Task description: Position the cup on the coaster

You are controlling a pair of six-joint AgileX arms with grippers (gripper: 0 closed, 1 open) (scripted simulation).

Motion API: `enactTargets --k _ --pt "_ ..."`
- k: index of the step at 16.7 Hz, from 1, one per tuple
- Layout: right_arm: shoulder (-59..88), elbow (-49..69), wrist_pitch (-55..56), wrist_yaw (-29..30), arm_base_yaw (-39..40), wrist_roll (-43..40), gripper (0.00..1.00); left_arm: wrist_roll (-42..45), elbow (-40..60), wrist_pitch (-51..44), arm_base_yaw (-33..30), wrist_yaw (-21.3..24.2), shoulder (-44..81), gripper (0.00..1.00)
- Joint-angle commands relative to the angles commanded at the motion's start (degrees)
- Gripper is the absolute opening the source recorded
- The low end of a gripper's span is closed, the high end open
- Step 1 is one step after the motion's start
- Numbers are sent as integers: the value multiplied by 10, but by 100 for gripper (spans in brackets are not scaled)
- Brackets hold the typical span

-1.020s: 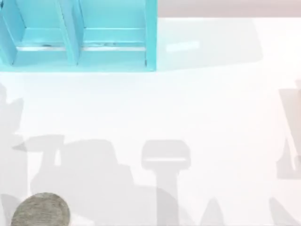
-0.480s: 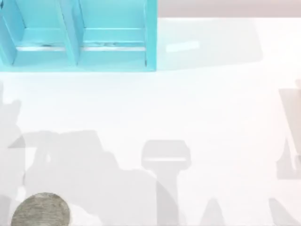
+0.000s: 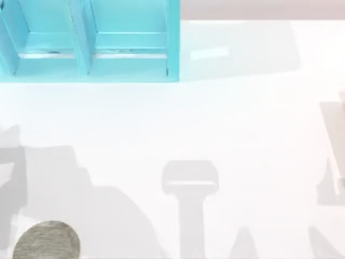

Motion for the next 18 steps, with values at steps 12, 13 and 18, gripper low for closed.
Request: enactTargets --k 12,13,18 --pt "0 0 0 0 0 0 100 3 -54 68 2 0 19 70" --pt "0 0 0 0 0 0 100 3 -54 68 2 0 19 62" --pt "0 0 0 0 0 0 100 3 -54 68 2 0 19 25"
